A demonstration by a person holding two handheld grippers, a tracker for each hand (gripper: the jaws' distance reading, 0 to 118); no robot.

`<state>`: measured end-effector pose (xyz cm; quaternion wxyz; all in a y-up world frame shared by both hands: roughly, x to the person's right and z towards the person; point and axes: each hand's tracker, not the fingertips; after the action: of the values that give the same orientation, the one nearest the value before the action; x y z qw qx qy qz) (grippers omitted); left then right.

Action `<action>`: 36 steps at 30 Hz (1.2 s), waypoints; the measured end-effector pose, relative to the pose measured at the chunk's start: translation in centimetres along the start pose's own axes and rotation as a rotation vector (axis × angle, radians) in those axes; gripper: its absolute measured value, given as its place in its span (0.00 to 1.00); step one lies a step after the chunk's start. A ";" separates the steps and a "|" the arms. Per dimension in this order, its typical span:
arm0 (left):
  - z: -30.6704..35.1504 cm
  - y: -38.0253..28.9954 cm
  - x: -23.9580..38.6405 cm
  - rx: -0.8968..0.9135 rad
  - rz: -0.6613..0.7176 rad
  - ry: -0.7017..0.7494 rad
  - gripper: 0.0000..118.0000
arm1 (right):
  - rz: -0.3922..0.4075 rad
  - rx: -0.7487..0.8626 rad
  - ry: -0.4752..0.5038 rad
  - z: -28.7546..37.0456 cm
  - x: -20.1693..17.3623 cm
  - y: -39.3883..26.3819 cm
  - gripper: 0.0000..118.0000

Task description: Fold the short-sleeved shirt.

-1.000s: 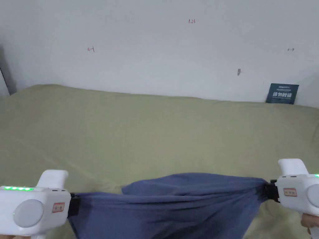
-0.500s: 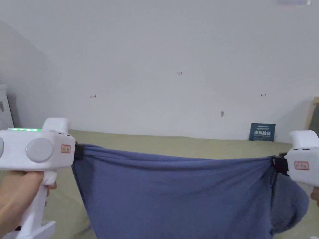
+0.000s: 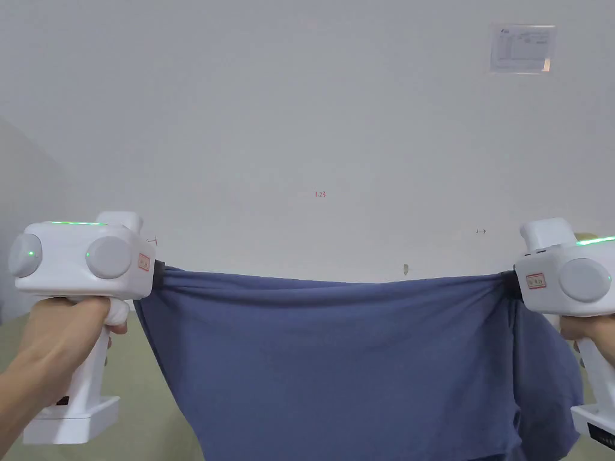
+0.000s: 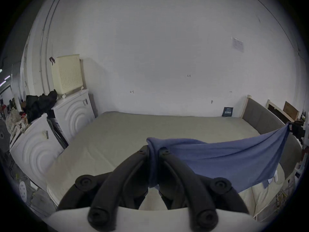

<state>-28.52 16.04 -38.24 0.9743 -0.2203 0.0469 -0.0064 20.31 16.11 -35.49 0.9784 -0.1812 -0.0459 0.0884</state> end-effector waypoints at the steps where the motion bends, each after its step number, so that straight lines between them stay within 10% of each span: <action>1: -0.7 0.5 0.1 0.003 0.000 0.006 0.09 | 0.000 0.006 -0.005 -0.8 -0.1 0.6 0.00; 13: -10.6 4.8 2.4 0.038 -0.014 0.089 0.09 | -0.027 0.011 -0.040 -14.5 -1.4 4.6 0.00; 24: -19.7 -4.0 2.5 -0.112 -0.029 0.067 0.09 | 0.010 -0.148 -0.039 -22.8 -4.6 -4.7 0.00; 36: -14.9 -20.3 0.6 -0.328 -0.012 -0.028 0.09 | -0.022 -0.315 0.049 -13.8 -5.1 -20.7 0.00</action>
<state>-29.13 -8.69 -43.01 0.9257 -0.3768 0.0324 -0.0013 20.27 -8.64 -41.08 0.9396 -0.3340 -0.0371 0.0651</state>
